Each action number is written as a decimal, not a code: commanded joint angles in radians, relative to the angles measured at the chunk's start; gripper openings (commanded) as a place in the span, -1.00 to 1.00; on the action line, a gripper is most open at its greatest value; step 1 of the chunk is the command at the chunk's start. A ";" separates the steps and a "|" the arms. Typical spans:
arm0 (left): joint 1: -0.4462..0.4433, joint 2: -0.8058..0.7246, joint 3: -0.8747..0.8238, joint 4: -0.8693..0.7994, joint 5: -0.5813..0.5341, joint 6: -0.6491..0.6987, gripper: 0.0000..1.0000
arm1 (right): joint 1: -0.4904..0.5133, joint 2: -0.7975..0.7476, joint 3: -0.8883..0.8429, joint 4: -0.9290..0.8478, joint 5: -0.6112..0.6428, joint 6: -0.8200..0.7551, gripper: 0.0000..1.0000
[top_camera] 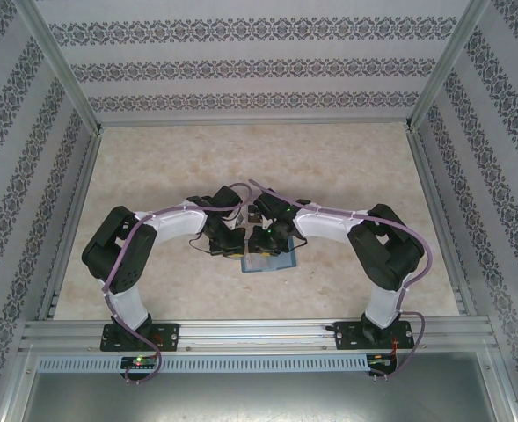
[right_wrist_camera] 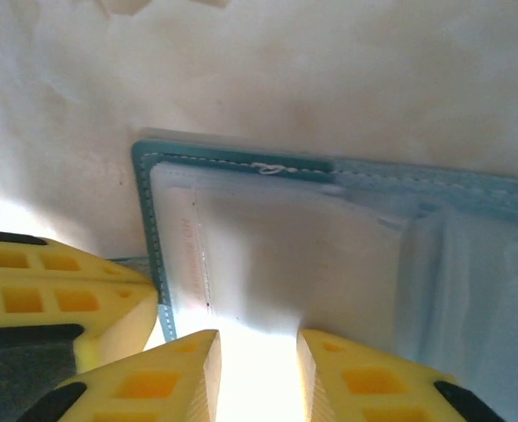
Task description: Take the credit cards out of the card holder
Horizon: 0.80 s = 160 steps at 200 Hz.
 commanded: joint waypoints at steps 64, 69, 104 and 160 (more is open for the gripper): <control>-0.005 0.010 -0.009 0.011 -0.009 0.007 -1.00 | 0.015 0.021 0.038 -0.159 0.126 -0.064 0.06; -0.005 0.010 -0.009 0.011 -0.009 0.007 -1.00 | 0.014 0.023 0.038 -0.158 0.128 -0.066 0.07; -0.005 0.010 -0.008 0.010 -0.008 0.007 -1.00 | 0.016 0.050 0.040 -0.152 0.129 -0.067 0.02; -0.005 0.010 -0.008 0.011 -0.008 0.008 -1.00 | 0.015 0.057 0.040 -0.159 0.145 -0.071 -0.27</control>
